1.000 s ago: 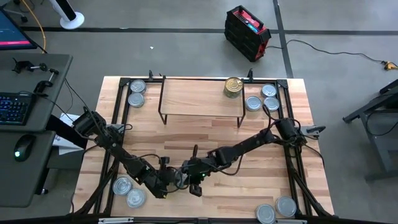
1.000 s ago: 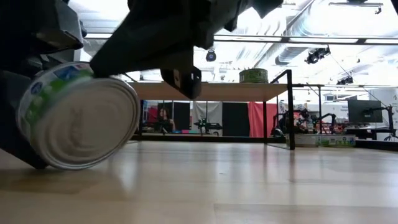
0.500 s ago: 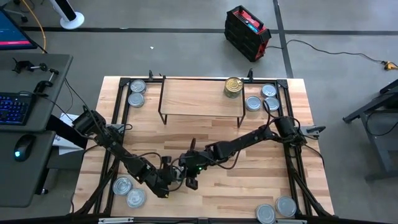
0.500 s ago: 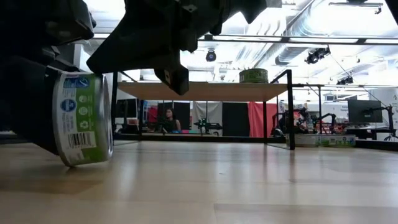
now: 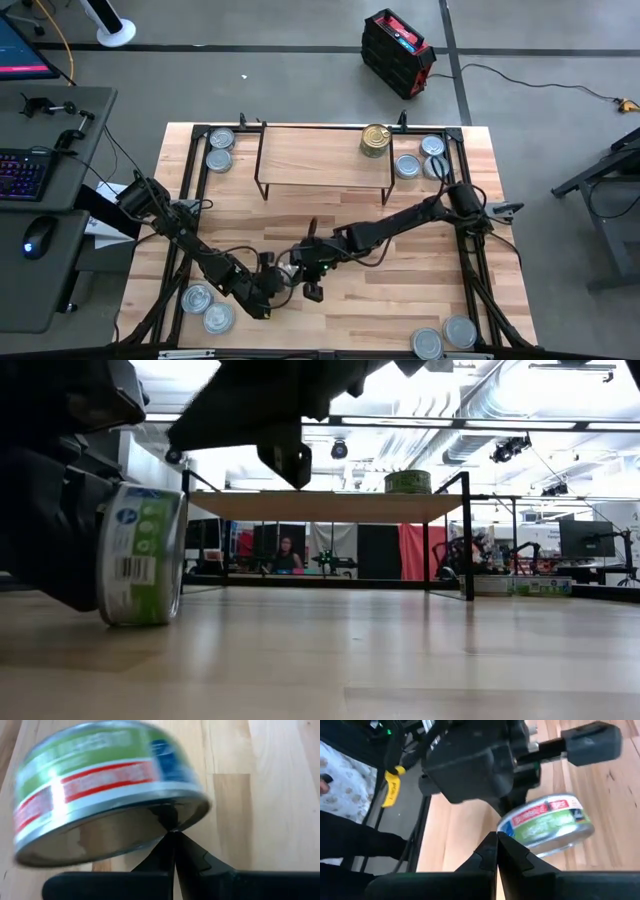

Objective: Stack canned seafood by type on shelf
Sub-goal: Put the light green tuna can on the shelf

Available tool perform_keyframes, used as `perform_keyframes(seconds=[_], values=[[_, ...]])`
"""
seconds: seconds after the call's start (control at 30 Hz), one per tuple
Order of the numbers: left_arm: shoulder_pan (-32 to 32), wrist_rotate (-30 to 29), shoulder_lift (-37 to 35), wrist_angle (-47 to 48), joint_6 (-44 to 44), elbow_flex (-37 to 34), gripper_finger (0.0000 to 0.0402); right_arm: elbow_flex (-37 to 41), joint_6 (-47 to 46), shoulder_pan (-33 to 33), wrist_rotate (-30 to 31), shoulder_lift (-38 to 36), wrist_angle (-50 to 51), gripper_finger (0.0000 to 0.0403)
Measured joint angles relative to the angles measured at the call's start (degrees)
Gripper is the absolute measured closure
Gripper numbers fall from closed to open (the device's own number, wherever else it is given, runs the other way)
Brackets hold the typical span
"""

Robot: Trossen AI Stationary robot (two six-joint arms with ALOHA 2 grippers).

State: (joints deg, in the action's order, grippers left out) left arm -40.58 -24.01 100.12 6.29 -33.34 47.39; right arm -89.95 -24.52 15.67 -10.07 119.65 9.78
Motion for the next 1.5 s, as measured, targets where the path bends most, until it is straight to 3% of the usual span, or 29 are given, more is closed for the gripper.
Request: perform_keyframes(seconds=[0.23, 0.47, 0.67, 0.87, 0.97, 1.07, 1.17, 1.3, 1.5], values=[[0.0, -0.09, 0.02, -1.0, -0.24, -0.04, 0.0401, 0.0, 2.07, -0.36, 0.18, -2.16, 4.6, 0.0403], [1.24, -4.86, 0.02, -7.57, 1.45, -0.04, 0.0401, 0.0, 2.36, 0.02, 0.35, -2.75, 9.71, 0.0403], [3.55, -4.79, -0.18, -11.22, 1.43, -0.02, 0.0401, 0.0, 3.09, 0.47, 0.97, -2.99, 11.86, 0.0403], [1.99, 2.54, -7.99, -3.36, -2.77, 0.03, 0.0401, -0.02, 3.86, 0.35, 6.85, -4.37, 11.81, 0.0403], [-0.41, 1.82, -14.24, 3.04, -6.67, 0.03, 0.0401, -0.02, 2.03, -0.04, 8.9, -4.59, 11.04, 0.0403], [-4.24, -3.8, -20.7, 8.6, -12.08, 0.07, 0.0401, -0.02, 0.34, -0.35, 9.05, -4.59, 10.55, 0.04], [-8.61, -13.21, -24.69, 15.57, -19.16, 0.11, 0.0401, -0.04, 2.12, -0.74, 11.14, -4.45, 10.38, 0.0381], [-11.87, -22.06, -25.02, 22.9, -27.57, -0.46, 0.0401, -0.04, 2.08, -1.97, 12.21, -4.3, 10.67, 0.033], [-8.72, -22.52, -22.32, 17.62, -29.92, -7.53, 0.0401, -0.13, -2.07, -4.63, 12.81, -1.47, 11.78, 0.0232]])
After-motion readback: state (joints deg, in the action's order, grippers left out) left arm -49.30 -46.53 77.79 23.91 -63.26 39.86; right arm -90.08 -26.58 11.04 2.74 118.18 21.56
